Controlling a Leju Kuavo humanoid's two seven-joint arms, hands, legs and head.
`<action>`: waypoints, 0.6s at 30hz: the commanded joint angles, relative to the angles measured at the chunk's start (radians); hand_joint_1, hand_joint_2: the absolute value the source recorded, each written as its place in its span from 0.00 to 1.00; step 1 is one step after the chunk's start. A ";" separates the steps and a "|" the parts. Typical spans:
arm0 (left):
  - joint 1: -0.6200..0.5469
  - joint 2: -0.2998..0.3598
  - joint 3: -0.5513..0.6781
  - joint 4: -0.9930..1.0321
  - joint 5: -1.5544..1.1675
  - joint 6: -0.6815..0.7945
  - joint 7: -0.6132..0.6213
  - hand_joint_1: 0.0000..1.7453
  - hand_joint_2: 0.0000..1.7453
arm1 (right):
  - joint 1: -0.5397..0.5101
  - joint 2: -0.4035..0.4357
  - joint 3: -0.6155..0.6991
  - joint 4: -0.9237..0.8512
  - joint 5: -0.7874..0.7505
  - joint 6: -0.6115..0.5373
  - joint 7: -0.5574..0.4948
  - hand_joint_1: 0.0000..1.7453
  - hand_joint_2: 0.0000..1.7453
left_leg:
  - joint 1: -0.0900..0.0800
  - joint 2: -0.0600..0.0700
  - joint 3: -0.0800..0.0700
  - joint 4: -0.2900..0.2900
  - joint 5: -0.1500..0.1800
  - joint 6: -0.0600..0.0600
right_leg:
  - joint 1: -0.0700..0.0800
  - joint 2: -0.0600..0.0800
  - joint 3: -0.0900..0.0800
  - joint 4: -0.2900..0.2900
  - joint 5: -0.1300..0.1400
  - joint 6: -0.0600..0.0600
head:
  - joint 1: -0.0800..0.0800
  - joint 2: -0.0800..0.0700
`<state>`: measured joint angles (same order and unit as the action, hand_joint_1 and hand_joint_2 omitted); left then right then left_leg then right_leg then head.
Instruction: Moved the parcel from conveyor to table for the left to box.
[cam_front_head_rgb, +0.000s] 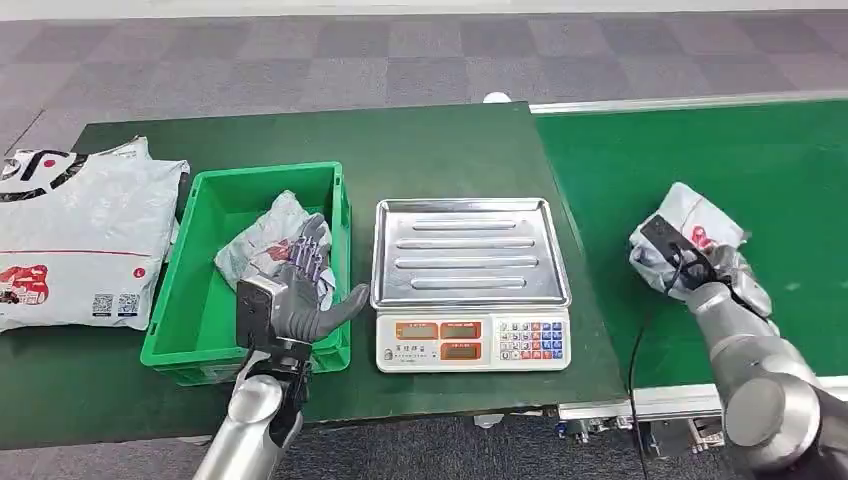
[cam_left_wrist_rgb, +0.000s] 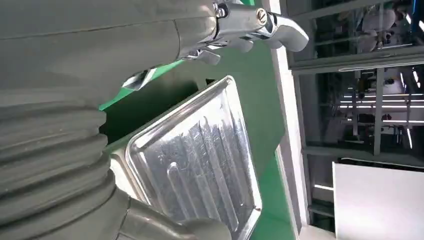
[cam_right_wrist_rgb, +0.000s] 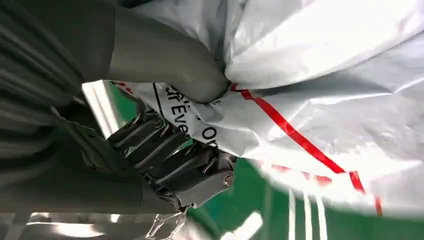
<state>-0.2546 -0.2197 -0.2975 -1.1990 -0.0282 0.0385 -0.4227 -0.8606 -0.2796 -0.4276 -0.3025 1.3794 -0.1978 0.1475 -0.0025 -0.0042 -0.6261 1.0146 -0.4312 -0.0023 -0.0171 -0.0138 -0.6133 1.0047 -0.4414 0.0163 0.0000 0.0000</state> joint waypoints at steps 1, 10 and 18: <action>-0.090 -0.017 0.046 0.131 -0.032 0.008 -0.009 0.00 1.00 | 0.007 0.126 0.217 -0.403 -0.173 -0.198 -0.149 1.00 1.00 | 0.000 0.008 0.002 0.000 -0.001 -0.001 | 0.000 0.009 -0.001 0.000 0.001 -0.001 | 0.000 0.000; -0.130 -0.021 0.034 0.196 -0.028 0.003 -0.036 0.00 1.00 | 0.087 0.072 0.318 -0.441 -0.281 -0.236 -0.134 1.00 1.00 | 0.001 0.002 0.004 -0.001 0.000 -0.001 | 0.000 0.002 0.002 -0.001 0.000 -0.001 | 0.000 0.000; -0.125 -0.019 0.034 0.190 -0.027 0.003 -0.036 0.00 1.00 | 0.080 0.071 0.321 -0.433 -0.285 -0.238 -0.133 1.00 1.00 | 0.001 0.003 0.004 -0.001 -0.001 -0.001 | 0.001 0.003 0.001 -0.001 0.000 -0.001 | 0.000 0.000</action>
<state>-0.3347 -0.2480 -0.2976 -1.0876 -0.0561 0.0439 -0.4589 -0.7614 -0.2068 -0.1748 -0.7359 1.0994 -0.4330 0.0118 -0.0020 -0.0032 -0.6252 1.0148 -0.4313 -0.0023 -0.0168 -0.0127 -0.6141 1.0044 -0.4414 0.0162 0.0000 0.0000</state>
